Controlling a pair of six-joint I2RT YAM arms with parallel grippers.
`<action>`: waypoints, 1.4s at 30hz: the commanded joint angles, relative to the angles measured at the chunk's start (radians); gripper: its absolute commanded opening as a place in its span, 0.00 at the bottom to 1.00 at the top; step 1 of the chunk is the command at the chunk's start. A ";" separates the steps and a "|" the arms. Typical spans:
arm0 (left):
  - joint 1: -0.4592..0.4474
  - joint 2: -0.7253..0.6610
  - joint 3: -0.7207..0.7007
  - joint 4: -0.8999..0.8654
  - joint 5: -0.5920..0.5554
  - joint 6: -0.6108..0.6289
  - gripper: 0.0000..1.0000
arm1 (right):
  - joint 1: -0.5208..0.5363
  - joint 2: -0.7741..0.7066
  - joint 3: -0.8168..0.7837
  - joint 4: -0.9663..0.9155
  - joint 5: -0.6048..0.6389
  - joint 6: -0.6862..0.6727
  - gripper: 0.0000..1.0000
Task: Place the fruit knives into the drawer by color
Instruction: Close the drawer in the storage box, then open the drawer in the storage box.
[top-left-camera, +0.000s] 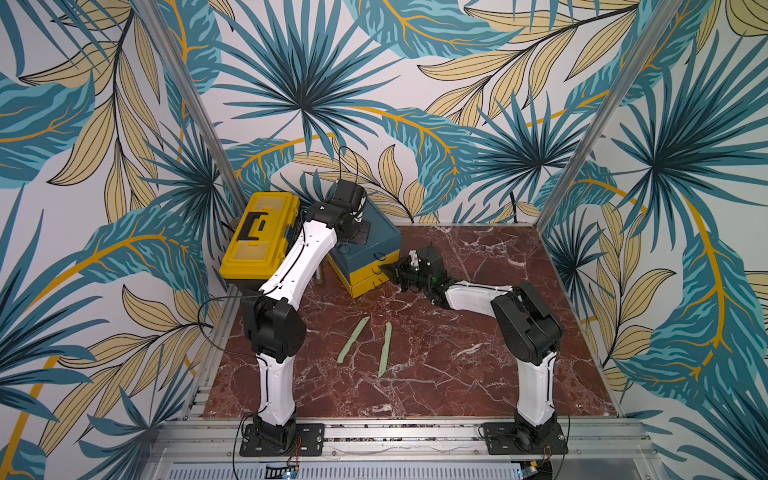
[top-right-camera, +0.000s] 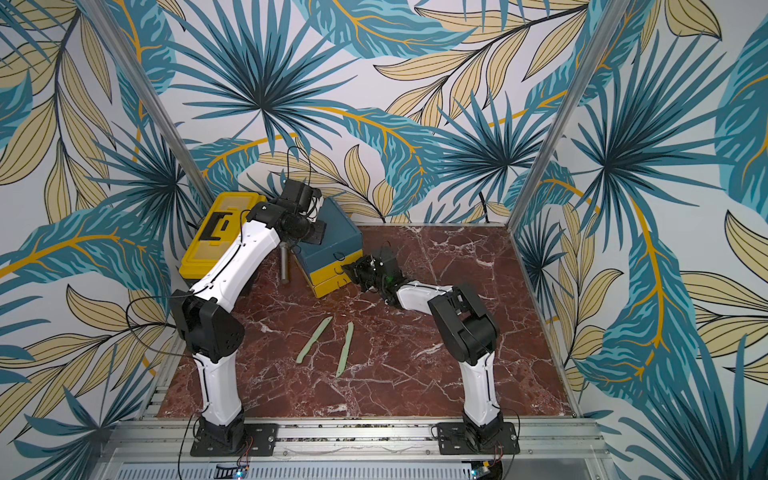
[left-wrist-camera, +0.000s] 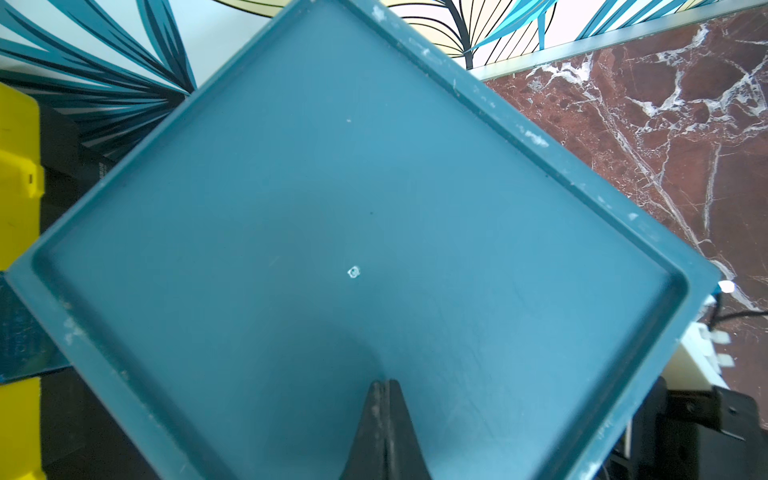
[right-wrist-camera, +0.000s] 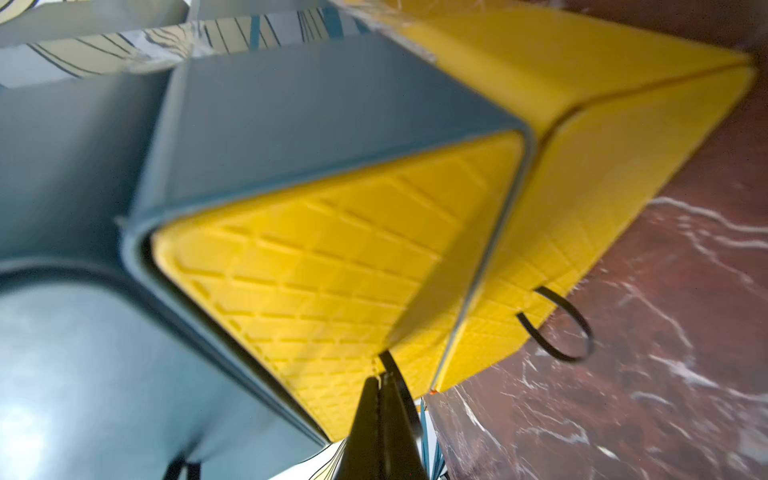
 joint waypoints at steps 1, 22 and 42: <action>0.005 0.044 -0.071 -0.180 0.037 -0.015 0.00 | 0.003 -0.071 -0.084 0.021 0.017 -0.024 0.45; 0.006 0.051 -0.099 -0.176 0.027 -0.015 0.00 | 0.006 0.150 0.006 0.080 -0.033 0.012 0.57; 0.019 0.041 -0.148 -0.153 0.047 -0.009 0.00 | 0.026 0.224 0.063 0.076 -0.008 0.015 0.15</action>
